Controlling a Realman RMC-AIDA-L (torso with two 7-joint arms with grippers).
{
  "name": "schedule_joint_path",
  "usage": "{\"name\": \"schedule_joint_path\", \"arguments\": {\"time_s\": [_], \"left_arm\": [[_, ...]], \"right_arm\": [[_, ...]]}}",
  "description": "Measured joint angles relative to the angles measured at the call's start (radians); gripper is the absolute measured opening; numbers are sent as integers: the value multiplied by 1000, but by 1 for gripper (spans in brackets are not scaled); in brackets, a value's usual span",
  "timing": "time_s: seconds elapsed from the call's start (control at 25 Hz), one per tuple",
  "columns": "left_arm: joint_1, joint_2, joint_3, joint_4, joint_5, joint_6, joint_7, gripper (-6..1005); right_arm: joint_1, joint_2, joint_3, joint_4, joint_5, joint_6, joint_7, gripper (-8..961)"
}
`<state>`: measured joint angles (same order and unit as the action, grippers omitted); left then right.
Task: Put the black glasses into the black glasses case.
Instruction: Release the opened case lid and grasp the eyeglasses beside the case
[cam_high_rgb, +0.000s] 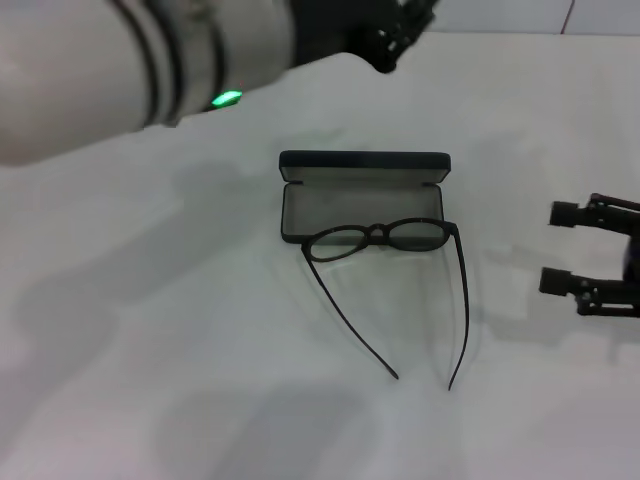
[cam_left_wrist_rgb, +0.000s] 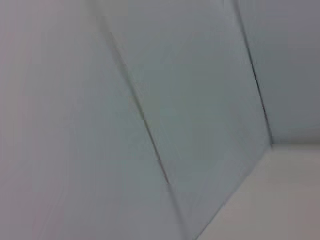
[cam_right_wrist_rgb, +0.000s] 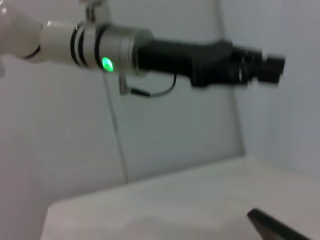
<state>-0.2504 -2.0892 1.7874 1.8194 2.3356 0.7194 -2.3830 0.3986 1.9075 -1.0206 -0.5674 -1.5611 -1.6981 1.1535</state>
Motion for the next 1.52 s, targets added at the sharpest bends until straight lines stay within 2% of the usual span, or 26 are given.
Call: {"name": "schedule_joint_path", "arguments": {"time_s": [0.16, 0.24, 0.36, 0.44, 0.64, 0.76, 1.0, 1.08, 1.32, 1.52], "left_arm": [[119, 0, -141, -69, -494, 82, 320, 303], [153, 0, -230, -159, -768, 203, 492, 220], [157, 0, -365, -360, -1051, 459, 685, 95], [127, 0, -445, -512, -1136, 606, 751, 96], [46, 3, -609, -895, -1164, 887, 925, 97], [26, 10, -653, -1021, -1116, 962, 1033, 98], [36, 21, -662, -1126, -1021, 980, 1195, 98], [39, 24, -662, -1159, -1004, 988, 1232, 98], [42, 43, -663, -1254, -978, 1043, 1319, 98], [47, 46, -664, -1278, -971, 1048, 1325, 98]], "right_arm": [[59, 6, 5, -167, -153, 23, 184, 753], [98, 9, 5, -226, -223, 35, 256, 751], [167, 12, 1, -281, -313, 42, 349, 744], [235, 15, -4, -302, -394, 41, 419, 732], [390, 34, -59, -321, -561, 33, 536, 713], [470, 48, -125, -317, -612, 38, 580, 706], [604, 100, -183, -308, -731, 43, 597, 692], [637, 111, -203, -301, -765, 55, 598, 688], [685, 114, -297, -286, -773, 134, 601, 674], [709, 114, -351, -285, -775, 154, 603, 662]]}}
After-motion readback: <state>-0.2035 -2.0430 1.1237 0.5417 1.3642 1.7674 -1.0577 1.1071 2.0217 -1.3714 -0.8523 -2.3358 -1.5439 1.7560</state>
